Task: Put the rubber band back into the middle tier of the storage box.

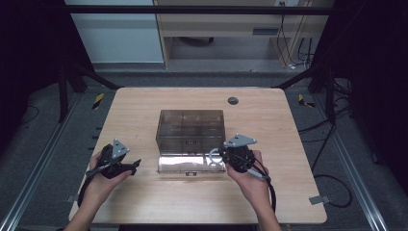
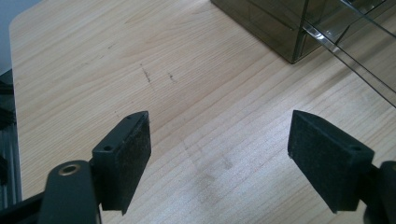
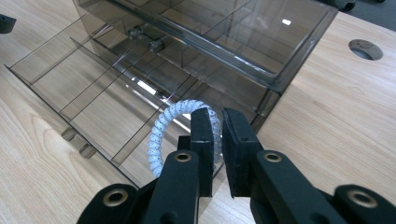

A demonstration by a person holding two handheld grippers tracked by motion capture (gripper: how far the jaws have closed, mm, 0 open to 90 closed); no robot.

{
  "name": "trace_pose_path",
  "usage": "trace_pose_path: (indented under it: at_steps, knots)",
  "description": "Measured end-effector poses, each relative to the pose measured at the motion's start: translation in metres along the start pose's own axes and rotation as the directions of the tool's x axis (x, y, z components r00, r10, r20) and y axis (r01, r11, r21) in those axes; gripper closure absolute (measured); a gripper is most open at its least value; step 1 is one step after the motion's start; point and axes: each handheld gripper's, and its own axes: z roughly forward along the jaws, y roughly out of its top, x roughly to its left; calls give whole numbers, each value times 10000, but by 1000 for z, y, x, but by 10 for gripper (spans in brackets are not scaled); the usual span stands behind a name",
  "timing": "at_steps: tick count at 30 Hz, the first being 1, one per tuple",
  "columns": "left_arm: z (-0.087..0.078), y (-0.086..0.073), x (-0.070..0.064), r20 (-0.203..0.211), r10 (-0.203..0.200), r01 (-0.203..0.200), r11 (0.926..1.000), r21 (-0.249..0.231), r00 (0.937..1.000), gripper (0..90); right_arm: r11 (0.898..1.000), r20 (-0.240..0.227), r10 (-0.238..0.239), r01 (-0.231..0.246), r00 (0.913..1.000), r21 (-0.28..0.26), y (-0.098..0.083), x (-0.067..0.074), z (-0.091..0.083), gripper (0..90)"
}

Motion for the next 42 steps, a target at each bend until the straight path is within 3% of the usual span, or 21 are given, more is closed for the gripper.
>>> trace_pose_path:
  at_steps: [19, 42]
  knots:
    - [1, 0, -1, 38, 42, -42, 10000, 58, 10000, 214, 9998, -48, -196, 196, 9998, 23, -3, 6, 8, 835]
    - [1, 0, -1, 65, 58, -58, 10000, 67, 10000, 214, 9977, 122, -530, 525, 9985, 419, -7, 10, 18, 834]
